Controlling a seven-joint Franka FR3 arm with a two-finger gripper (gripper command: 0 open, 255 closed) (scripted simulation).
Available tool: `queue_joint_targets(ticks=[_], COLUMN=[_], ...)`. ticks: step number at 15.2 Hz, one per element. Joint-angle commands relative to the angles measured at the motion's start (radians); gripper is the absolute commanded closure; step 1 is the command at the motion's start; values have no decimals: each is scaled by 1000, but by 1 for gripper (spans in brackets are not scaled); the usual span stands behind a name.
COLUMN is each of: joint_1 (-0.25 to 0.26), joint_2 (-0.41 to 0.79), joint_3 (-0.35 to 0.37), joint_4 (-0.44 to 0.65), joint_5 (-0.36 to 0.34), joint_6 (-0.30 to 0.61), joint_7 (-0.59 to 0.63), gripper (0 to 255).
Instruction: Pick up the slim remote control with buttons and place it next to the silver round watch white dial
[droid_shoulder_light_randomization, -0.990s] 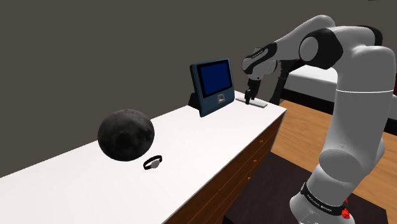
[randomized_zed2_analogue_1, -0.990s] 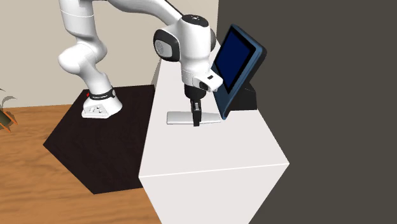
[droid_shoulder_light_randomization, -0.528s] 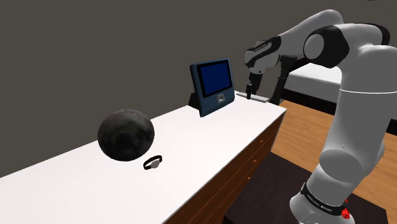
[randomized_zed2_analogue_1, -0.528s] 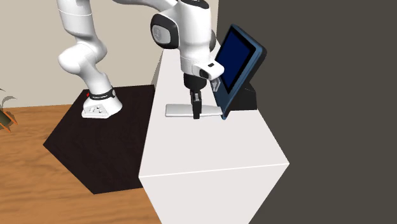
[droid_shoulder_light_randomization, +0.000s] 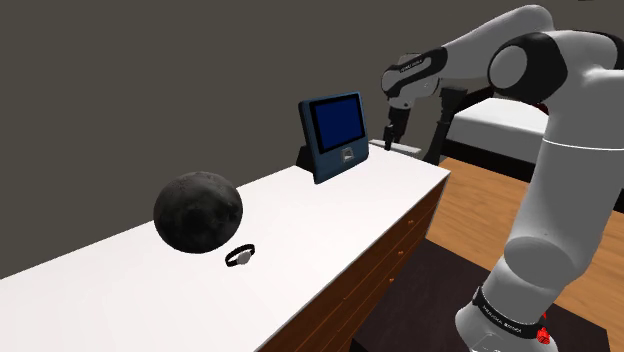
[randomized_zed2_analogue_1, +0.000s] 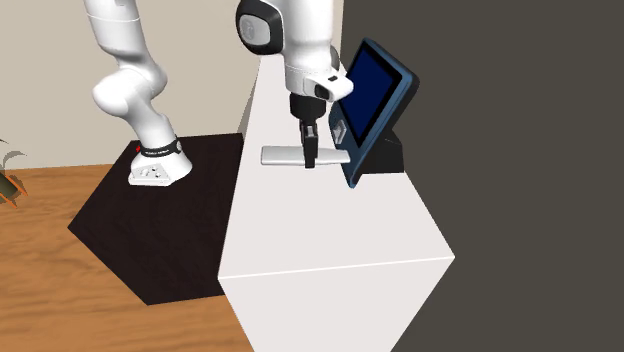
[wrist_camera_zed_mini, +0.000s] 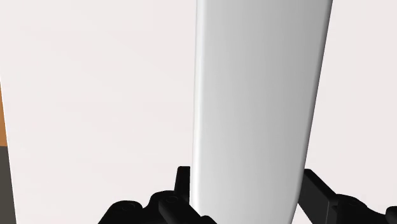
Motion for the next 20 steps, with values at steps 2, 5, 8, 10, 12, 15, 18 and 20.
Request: queue_joint_targets(ticks=[2, 5, 8, 10, 12, 15, 18, 20], joint_1=[44, 87, 127, 152, 176, 212, 248, 271], joint_2=[-66, -121, -167, -192, -214, -239, -255, -261], joint_3=[18, 46, 77, 100, 124, 161, 200, 226], joint_4=[-86, -150, -203, -233, -258, -286, -305, -312], joint_5=[-31, -56, -76, -85, -92, -98, -100, -99], joint_6=[26, 40, 50, 55, 58, 62, 63, 64], joint_7=[71, 150, 229, 282, 333, 410, 485, 535], gripper=[255, 255, 255, 255, 255, 255, 255, 255])
